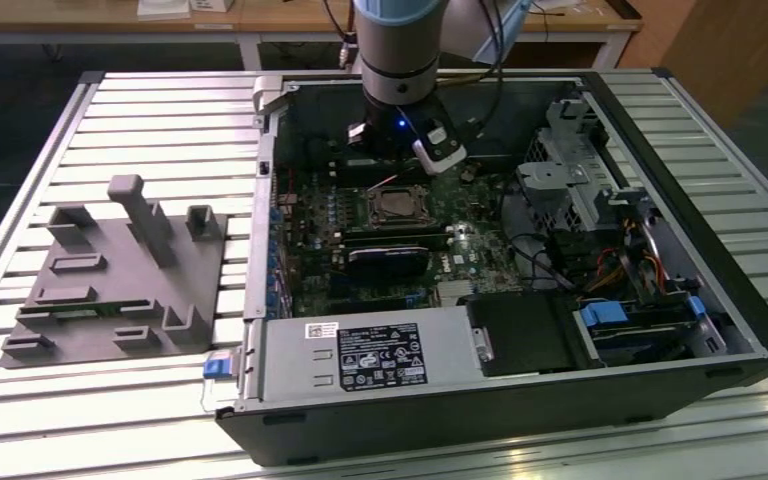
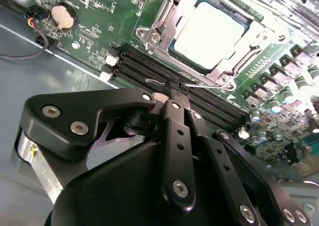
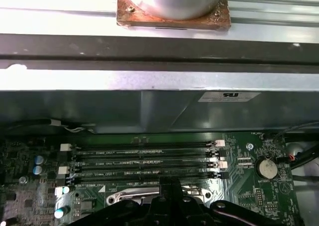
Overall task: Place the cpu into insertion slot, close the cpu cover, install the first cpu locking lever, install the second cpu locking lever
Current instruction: 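Install the first cpu locking lever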
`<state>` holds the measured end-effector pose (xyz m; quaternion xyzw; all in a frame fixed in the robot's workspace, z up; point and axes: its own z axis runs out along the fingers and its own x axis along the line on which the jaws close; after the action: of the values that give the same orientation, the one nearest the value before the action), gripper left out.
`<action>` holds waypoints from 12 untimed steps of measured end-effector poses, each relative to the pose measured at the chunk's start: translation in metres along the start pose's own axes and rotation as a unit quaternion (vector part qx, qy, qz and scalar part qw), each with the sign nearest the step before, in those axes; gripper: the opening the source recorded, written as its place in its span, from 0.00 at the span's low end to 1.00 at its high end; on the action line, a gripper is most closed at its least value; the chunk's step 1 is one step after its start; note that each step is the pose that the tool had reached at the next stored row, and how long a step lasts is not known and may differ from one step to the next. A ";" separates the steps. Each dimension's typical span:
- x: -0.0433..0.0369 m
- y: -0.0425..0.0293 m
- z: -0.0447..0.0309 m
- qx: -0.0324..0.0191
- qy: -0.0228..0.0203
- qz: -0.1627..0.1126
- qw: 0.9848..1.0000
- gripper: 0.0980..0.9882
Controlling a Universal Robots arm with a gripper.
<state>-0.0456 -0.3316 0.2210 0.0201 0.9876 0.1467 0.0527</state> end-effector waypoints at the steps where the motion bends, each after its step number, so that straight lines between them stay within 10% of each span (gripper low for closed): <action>1: 0.0001 0.0002 0.0012 0.000 0.000 0.002 1.000 0.01; 12: 0.0025 0.0012 0.0092 0.005 -0.015 0.049 0.999 0.01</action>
<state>-0.0470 -0.3277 0.2123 0.0706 0.9853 0.1437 0.0602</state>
